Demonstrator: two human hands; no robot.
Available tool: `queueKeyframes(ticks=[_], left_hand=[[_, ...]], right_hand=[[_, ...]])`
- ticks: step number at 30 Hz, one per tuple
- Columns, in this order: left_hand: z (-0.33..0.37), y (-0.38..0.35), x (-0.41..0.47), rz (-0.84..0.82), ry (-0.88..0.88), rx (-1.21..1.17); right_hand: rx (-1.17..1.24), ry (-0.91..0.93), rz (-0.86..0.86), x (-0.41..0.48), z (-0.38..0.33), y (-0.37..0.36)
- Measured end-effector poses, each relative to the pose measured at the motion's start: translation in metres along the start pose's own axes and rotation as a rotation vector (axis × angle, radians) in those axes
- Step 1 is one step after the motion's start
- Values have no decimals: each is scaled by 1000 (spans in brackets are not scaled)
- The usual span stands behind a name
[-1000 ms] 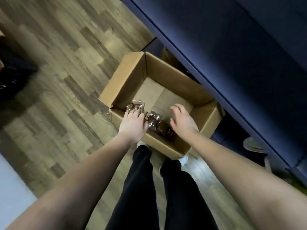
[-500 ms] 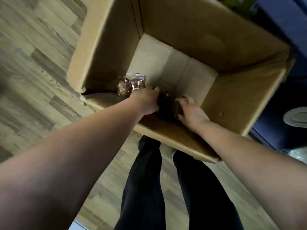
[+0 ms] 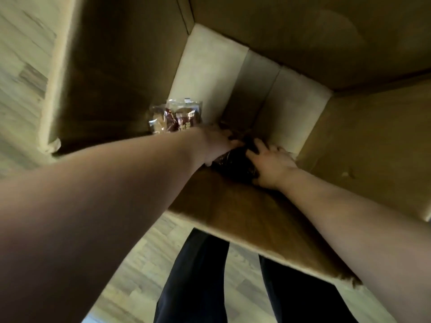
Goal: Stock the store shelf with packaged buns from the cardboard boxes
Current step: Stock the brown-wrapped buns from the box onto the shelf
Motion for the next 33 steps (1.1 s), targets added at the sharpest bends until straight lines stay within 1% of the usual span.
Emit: queueKeyframes(ticks=[1, 3, 7, 9, 11, 15, 18, 23, 29, 31, 33], left_hand=[[-1, 1, 5, -7, -29, 12], [0, 1, 9, -21, -68, 122], [4, 4, 11, -78, -24, 191], [6, 15, 5, -78, 1, 171], [5, 29, -4, -60, 79, 80], [3, 58, -32, 43, 233, -28], [5, 91, -58, 119, 278, -17], [9, 168, -114, 202, 356, -21], [7, 276, -215, 420, 456, 16], [3, 312, -252, 494, 489, 17], [-1, 348, -292, 602, 537, -24]], right_hand=[[-9, -13, 8, 1, 0, -2], [-12, -39, 25, 2, -1, -2], [-11, -49, 54, 0, -8, 3], [32, -66, 85, -4, -10, 10], [99, -104, 137, -12, -8, 22], [186, -210, 253, -37, 2, 64], [158, -238, 303, -58, 10, 109], [116, -245, 458, -101, 6, 202], [193, -308, 622, -170, -34, 322], [219, -267, 697, -193, -52, 365], [230, -217, 770, -217, -68, 406]])
Point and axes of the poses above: each hand's wrist, its own x-axis towards the middle knuckle, its own y-axis out of the back of the hand, z = x × y, the point moved 3 cm from there along x, towards the middle knuckle, and after that the axes turned 13 degrees about z, right-handed, at the moved point
